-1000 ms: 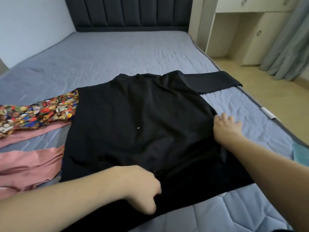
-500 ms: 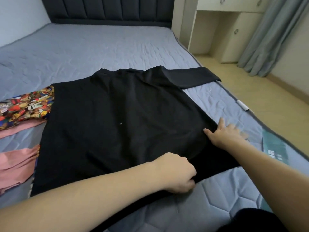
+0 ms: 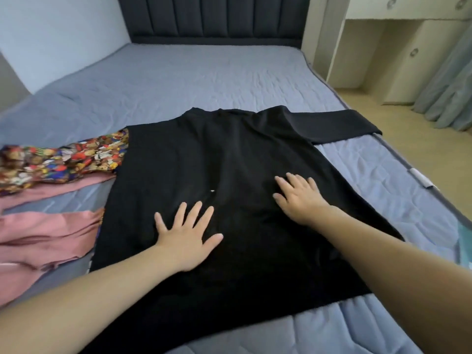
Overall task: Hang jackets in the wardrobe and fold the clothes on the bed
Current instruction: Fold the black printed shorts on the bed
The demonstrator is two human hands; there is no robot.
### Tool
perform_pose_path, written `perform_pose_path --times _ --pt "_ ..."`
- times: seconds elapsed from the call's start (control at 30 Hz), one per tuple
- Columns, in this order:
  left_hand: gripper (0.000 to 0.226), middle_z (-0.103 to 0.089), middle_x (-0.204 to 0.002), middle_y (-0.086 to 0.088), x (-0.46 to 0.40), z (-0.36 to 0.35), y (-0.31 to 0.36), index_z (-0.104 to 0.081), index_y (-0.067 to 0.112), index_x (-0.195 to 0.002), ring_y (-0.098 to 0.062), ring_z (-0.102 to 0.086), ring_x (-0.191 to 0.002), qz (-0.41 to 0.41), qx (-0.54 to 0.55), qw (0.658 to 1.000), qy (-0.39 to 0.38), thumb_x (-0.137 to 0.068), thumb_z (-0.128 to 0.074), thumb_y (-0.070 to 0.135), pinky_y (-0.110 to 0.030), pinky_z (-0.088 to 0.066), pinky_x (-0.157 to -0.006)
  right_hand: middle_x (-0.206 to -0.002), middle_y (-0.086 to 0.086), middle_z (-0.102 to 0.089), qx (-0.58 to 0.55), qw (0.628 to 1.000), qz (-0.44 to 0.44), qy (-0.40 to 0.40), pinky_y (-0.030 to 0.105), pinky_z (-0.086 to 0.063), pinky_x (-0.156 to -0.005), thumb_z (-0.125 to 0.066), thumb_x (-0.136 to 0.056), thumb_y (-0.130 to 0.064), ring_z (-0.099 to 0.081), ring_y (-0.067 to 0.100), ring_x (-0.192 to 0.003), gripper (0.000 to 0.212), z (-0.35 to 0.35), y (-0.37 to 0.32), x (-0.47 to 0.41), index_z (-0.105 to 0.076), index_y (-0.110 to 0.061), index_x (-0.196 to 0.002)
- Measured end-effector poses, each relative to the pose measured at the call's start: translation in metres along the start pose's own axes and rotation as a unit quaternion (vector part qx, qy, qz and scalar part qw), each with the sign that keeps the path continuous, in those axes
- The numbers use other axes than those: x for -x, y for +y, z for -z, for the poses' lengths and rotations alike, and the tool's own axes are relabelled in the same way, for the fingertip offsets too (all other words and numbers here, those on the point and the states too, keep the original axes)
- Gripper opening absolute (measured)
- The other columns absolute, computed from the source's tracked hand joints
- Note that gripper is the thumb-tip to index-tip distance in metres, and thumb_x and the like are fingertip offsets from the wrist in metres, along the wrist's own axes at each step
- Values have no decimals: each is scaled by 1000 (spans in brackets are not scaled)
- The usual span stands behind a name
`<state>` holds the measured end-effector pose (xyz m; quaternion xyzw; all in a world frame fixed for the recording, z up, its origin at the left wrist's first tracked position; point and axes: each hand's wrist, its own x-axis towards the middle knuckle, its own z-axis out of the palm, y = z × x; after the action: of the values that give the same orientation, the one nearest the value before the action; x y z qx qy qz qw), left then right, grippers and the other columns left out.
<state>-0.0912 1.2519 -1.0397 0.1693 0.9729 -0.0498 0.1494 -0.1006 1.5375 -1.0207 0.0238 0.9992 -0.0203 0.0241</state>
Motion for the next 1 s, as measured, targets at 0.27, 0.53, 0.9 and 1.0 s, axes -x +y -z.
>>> perform_pose_path --times 0.27,0.53,0.9,1.0 --pt "74 19 -162 5 -43 8 -56 11 36 -154 -25 20 -148 136 121 983 22 -93 -11 71 -71 10 -108 -163 0 8 -26 999 29 -36 44 7 -120 -13 -98 -61 10 18 -150 69 -34 -78 -94 3 -26 -156" --pt "53 -12 -161 9 -168 30 -89 -26 34 -151 -13 0 -149 -32 173 969 174 -99 -36 32 -50 7 -120 -162 0 15 2 999 15 -30 46 11 -119 -6 -100 -53 16 18 -149 58 -44 -58 -188 11 -35 -153" --pt "76 1 -165 -2 -406 83 -122 1 24 -157 -22 10 -151 148 137 964 173 -94 1 66 -61 14 -114 -163 1 8 -18 999 -6 48 44 15 -119 -6 -96 -63 11 17 -149 69 -48 -37 -388 4 -28 -155" --pt "69 -23 -160 -9 -447 93 -136 -15 19 -155 -27 -15 -149 153 130 950 237 -98 -8 57 -57 1 -117 -162 0 -12 -53 992 -3 113 49 8 -120 -13 -99 -53 -4 16 -150 63 -45 -24 -439 -15 -22 -154"
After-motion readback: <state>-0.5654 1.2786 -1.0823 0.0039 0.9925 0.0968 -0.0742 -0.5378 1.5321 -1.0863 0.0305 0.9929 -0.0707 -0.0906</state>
